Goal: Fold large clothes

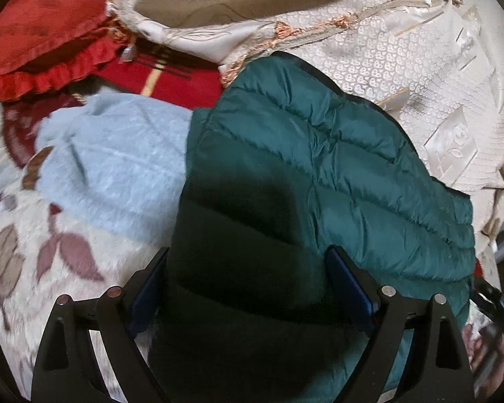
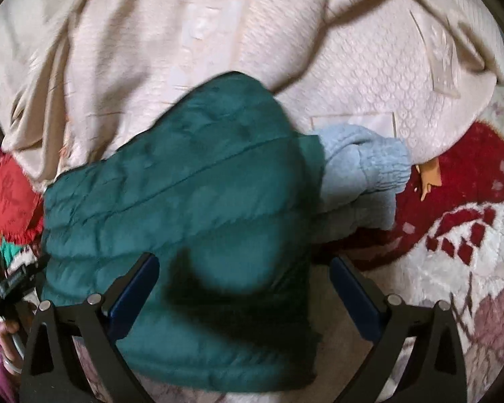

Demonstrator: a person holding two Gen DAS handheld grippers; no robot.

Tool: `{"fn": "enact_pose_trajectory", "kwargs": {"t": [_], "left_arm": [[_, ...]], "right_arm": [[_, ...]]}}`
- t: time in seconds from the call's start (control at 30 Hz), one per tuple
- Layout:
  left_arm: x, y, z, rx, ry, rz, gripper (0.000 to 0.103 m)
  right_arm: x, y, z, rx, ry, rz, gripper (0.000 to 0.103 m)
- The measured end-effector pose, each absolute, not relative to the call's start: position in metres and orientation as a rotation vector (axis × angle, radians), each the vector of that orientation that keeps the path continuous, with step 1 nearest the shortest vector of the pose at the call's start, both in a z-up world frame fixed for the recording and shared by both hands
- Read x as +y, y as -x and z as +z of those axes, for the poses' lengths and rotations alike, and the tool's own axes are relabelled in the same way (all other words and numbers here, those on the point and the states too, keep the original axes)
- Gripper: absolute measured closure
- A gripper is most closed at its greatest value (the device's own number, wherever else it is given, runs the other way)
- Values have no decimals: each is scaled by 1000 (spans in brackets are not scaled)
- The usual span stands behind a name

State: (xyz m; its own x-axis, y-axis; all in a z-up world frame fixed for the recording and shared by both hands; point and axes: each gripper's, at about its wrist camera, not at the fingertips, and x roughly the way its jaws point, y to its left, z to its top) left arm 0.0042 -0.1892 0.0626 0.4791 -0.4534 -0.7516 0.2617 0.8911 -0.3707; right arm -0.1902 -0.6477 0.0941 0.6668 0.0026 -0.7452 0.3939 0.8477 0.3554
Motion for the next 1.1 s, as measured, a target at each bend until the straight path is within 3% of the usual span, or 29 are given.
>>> {"fn": "enact_pose_trajectory", "kwargs": {"t": [0.13, 0.5, 0.57, 0.63, 0.73, 0.8, 0.9, 1.1], "left_arm": [[-188, -21, 49, 1033, 278, -477, 16], [-194, -38, 23, 1087, 411, -582, 15], [-193, -38, 20, 1085, 442, -606, 20], [-194, -30, 27, 1062, 442, -637, 47], [-200, -12, 46, 979, 346, -639, 70], [-202, 6, 63, 917, 306, -644, 80], [-197, 32, 85, 887, 317, -679, 85], [-158, 85, 110, 964, 401, -732, 85]], "right_arm": [[-680, 168, 72, 871, -633, -195, 0], [-689, 127, 19, 925, -805, 78, 0], [-683, 123, 14, 927, -828, 113, 0], [-674, 124, 14, 909, -830, 129, 4], [-661, 134, 27, 874, -790, 117, 29], [-652, 147, 45, 836, -747, 103, 53], [-639, 164, 72, 790, -722, 118, 60], [-607, 222, 118, 770, -719, 198, 60]]}}
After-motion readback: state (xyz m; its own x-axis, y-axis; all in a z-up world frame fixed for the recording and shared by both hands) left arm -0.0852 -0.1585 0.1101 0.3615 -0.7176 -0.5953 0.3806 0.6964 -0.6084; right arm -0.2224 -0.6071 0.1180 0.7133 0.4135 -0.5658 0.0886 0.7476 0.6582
